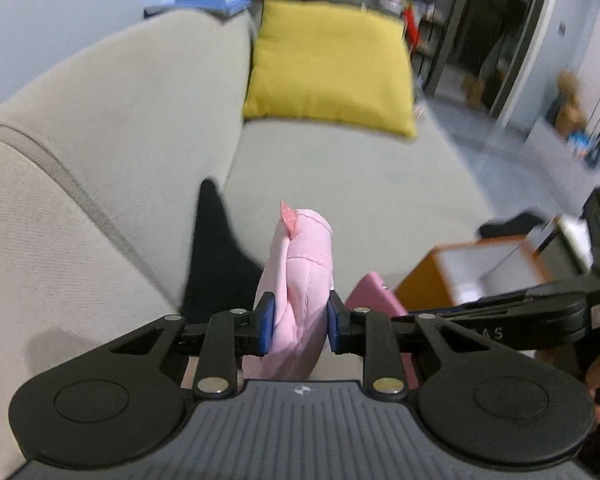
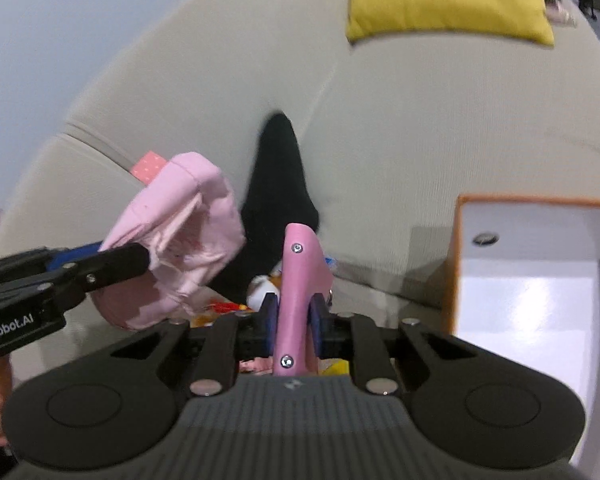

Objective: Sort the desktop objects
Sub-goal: 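Carry the pink bag and pink wallet with both grippers over the orange shoebox, then lower both pink items into the shoebox and open both grippers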

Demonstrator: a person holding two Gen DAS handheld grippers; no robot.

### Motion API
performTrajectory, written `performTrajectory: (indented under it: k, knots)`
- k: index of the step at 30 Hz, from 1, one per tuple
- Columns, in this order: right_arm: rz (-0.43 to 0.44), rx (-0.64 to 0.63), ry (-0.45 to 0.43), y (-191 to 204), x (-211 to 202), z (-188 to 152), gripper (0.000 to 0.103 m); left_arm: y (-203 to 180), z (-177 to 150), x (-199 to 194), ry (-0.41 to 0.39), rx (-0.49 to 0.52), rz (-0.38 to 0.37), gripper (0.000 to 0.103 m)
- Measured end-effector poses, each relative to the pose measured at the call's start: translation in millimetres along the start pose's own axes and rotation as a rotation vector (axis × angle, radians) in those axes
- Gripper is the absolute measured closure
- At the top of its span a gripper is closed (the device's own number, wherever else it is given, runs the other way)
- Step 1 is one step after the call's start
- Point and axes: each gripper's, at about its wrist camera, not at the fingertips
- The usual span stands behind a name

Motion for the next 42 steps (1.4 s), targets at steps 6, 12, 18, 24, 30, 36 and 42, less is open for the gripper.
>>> performTrajectory:
  k: [6, 12, 18, 24, 30, 36, 42]
  knots:
    - [-0.03, -0.069, -0.109, -10.6, -83.3, -4.7, 0.085, -46.0, 3.1, -26.7, -0.099, -0.088, -0.136, 0.074]
    - [-0.186, -0.039, -0.136, -74.3, -134.8, -9.4, 0.085, -114.6, 2.3, 13.1, -0.039, -0.104, -0.26, 0.074]
    - [-0.282, 0.048, -0.115, -158.8, -132.9, -13.2, 0.085, -176.2, -4.5, 73.4, 0.08, -0.086, -0.28, 0.074]
    - [-0.253, 0.127, -0.099, -201.8, -113.3, -12.0, 0.085, -203.3, -18.5, 121.1, 0.148, -0.099, -0.214, 0.075]
    - [-0.199, 0.149, -0.077, -212.4, -96.1, -9.2, 0.085, -212.6, -36.6, 137.8, 0.176, -0.107, -0.179, 0.075]
    - [-0.234, 0.125, -0.067, -213.0, -89.2, -2.1, 0.084, -231.0, -44.9, 131.2, 0.164, -0.084, -0.187, 0.075]
    - [-0.244, 0.105, -0.004, -210.4, -93.1, 2.6, 0.081, -235.1, -49.0, 159.7, 0.298, -0.162, -0.262, 0.075]
Point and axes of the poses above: each gripper's, at about its wrist camera, not at the fingertips, and x roughly the way its jaws point, y to its left, z to its top, and after that the axes turned 12 degrees about z, right-handed
